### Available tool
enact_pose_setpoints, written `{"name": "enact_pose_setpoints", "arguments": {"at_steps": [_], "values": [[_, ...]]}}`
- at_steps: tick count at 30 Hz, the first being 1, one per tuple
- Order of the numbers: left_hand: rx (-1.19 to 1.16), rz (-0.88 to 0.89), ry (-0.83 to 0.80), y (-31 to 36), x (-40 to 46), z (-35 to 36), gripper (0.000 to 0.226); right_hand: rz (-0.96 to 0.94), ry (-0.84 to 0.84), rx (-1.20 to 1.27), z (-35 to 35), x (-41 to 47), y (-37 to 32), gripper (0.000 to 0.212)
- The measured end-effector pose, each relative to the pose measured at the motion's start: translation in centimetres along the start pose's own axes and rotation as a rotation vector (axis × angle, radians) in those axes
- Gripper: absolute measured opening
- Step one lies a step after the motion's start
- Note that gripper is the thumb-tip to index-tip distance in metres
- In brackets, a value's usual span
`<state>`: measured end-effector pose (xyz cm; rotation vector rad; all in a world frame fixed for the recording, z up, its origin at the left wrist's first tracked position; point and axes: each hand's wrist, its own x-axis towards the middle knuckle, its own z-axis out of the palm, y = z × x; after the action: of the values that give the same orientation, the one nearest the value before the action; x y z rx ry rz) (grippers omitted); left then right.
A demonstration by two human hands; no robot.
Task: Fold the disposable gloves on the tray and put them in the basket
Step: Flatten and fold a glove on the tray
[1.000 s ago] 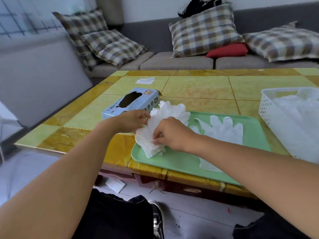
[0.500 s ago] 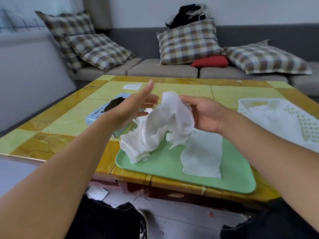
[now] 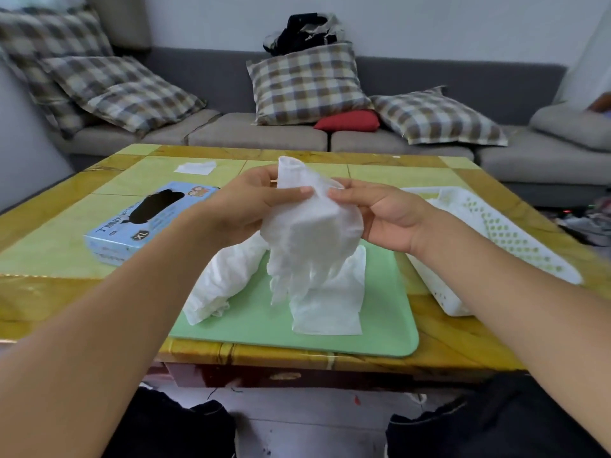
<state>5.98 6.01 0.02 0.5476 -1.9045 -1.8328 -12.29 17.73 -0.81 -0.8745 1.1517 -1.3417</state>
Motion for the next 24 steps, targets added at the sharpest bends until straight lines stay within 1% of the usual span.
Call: {"name": "enact_pose_setpoints", "arguments": {"at_steps": [2, 4, 7, 9, 11, 14, 16, 17, 18, 20, 21, 22, 24], "values": [[-0.066, 0.047, -0.036, 0.6, 0.0, 0.6, 0.032, -0.04, 0.009, 0.06, -0.4, -0.6, -0.6, 0.049], [-0.117, 0.076, -0.074, 1.3, 0.1, 1.2, 0.023, -0.046, -0.059, 0.05, -0.7, -1.3, -1.2, 0.052], [-0.131, 0.037, -0.103, 1.6, 0.5, 1.5, 0.023, -0.011, -0.091, 0.001, -0.9, -1.8, -1.5, 0.042], [-0.059, -0.039, -0.102, 1.1, 1.0, 1.5, 0.023, 0.03, -0.049, -0.022, -1.2, -1.6, -1.1, 0.028], [0.044, -0.114, -0.079, 0.1, 1.7, 1.6, 0.024, 0.06, 0.02, -0.077, -1.5, -1.1, -0.4, 0.021], [0.126, -0.13, -0.027, -0.9, 2.6, 1.9, 0.018, 0.067, 0.114, -0.138, -2.1, -0.4, 0.3, 0.029], [0.203, -0.113, -0.065, -0.8, 3.0, 1.2, 0.019, 0.063, 0.12, -0.169, -2.5, -0.3, 0.2, 0.032], [0.276, -0.113, -0.119, -0.7, 2.9, 0.6, 0.022, 0.059, 0.116, -0.171, -2.6, -0.3, 0.0, 0.034], [0.397, -0.128, -0.174, -0.8, 2.8, -0.2, 0.031, 0.056, 0.11, -0.159, -2.7, -0.4, -0.2, 0.034], [0.769, -0.202, -0.239, -1.5, 2.6, -1.9, 0.052, 0.045, 0.07, -0.096, -3.0, -0.8, -0.7, 0.032], [0.938, -0.244, -0.267, -2.2, 2.6, -2.2, 0.058, 0.04, 0.053, -0.066, -3.2, -1.0, -0.9, 0.029], [1.061, -0.274, -0.309, -3.2, 2.6, -2.3, 0.062, 0.038, 0.049, -0.047, -3.3, -1.3, -1.1, 0.027], [1.193, -0.312, -0.394, -5.0, 2.7, -1.8, 0.062, 0.032, 0.07, -0.041, -3.4, -1.8, -1.2, 0.026]]}}
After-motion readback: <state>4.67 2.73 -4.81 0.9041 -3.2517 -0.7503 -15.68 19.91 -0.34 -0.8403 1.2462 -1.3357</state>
